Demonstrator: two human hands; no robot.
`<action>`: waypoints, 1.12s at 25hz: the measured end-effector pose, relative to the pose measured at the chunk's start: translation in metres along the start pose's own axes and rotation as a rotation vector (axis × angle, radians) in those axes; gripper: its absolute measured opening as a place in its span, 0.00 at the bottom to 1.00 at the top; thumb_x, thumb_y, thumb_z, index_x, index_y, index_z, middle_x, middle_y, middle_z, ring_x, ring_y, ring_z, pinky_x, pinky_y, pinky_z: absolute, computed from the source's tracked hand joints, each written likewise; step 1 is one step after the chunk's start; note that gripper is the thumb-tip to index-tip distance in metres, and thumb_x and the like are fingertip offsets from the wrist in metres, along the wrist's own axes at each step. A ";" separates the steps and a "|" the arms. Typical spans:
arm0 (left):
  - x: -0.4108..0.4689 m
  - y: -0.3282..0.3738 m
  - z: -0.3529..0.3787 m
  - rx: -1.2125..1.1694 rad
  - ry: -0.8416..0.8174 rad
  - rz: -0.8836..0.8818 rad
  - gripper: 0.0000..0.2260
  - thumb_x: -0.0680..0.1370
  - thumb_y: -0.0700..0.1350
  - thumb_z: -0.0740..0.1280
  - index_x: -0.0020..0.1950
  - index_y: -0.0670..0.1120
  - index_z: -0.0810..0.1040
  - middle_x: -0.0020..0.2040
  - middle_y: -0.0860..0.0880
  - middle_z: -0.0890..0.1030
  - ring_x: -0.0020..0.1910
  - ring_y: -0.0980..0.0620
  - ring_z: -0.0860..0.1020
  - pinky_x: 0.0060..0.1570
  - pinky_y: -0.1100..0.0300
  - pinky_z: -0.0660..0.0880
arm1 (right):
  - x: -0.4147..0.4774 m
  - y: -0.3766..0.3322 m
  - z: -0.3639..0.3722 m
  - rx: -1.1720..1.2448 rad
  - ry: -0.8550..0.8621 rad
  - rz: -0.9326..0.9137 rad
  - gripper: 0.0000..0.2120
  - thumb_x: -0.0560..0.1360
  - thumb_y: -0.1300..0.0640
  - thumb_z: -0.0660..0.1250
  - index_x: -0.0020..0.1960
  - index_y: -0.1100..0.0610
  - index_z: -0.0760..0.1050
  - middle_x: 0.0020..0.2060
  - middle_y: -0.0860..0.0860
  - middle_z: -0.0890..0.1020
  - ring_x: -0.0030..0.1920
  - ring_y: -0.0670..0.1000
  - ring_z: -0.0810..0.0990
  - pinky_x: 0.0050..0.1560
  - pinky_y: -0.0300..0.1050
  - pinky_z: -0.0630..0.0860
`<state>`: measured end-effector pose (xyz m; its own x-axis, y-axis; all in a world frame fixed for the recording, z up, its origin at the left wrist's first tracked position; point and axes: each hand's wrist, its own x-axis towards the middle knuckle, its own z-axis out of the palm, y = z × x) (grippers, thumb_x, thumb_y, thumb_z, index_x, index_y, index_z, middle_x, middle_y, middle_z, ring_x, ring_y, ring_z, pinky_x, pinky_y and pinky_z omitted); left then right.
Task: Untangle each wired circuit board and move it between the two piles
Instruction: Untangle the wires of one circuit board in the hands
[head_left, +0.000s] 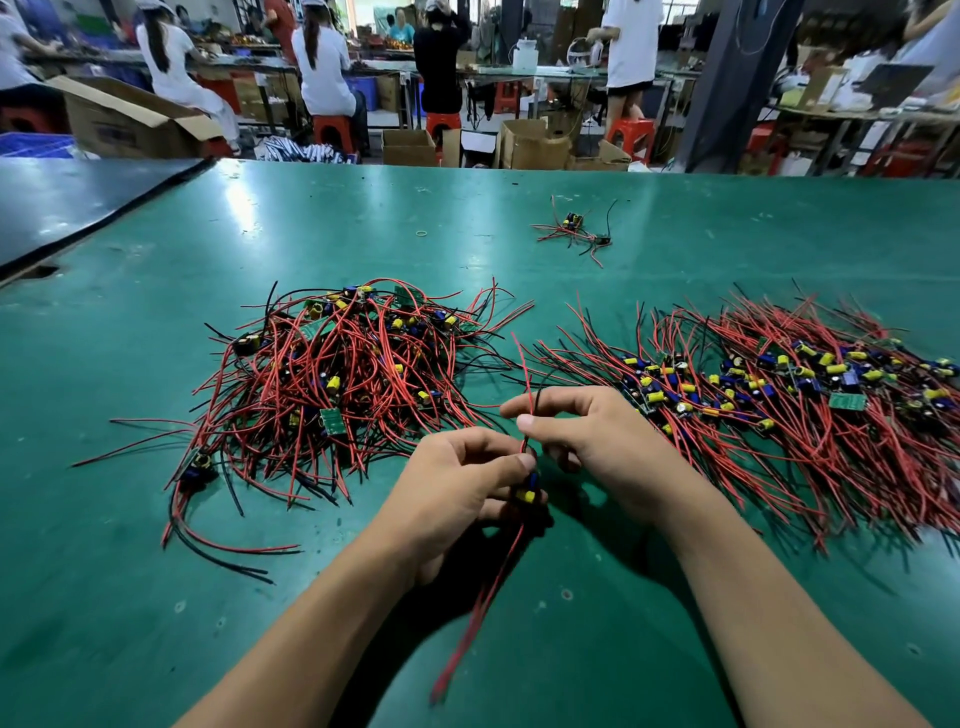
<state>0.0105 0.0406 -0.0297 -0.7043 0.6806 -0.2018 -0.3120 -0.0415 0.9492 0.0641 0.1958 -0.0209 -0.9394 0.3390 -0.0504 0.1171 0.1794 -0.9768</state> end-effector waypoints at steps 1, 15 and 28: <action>0.000 0.001 0.000 -0.001 0.001 -0.011 0.04 0.76 0.32 0.68 0.42 0.38 0.79 0.35 0.40 0.81 0.33 0.44 0.83 0.34 0.53 0.82 | 0.001 0.001 -0.002 -0.040 0.040 -0.017 0.05 0.78 0.60 0.71 0.51 0.56 0.85 0.24 0.41 0.75 0.25 0.40 0.69 0.29 0.31 0.65; -0.004 0.002 0.003 0.011 -0.018 -0.040 0.03 0.78 0.34 0.66 0.44 0.37 0.77 0.33 0.41 0.81 0.31 0.44 0.83 0.32 0.53 0.81 | -0.003 0.006 0.011 0.208 -0.095 0.039 0.06 0.75 0.56 0.74 0.47 0.58 0.81 0.39 0.54 0.84 0.36 0.46 0.80 0.36 0.34 0.76; -0.010 0.007 0.000 0.012 -0.056 -0.092 0.02 0.78 0.35 0.66 0.47 0.36 0.75 0.35 0.35 0.79 0.28 0.44 0.81 0.28 0.58 0.80 | 0.007 0.015 -0.003 -0.103 0.275 -0.233 0.09 0.75 0.58 0.75 0.40 0.54 0.76 0.30 0.43 0.76 0.31 0.42 0.71 0.35 0.35 0.69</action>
<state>0.0151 0.0337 -0.0208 -0.6363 0.7209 -0.2748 -0.3657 0.0319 0.9302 0.0599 0.2037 -0.0350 -0.8247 0.5108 0.2427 -0.0451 0.3683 -0.9286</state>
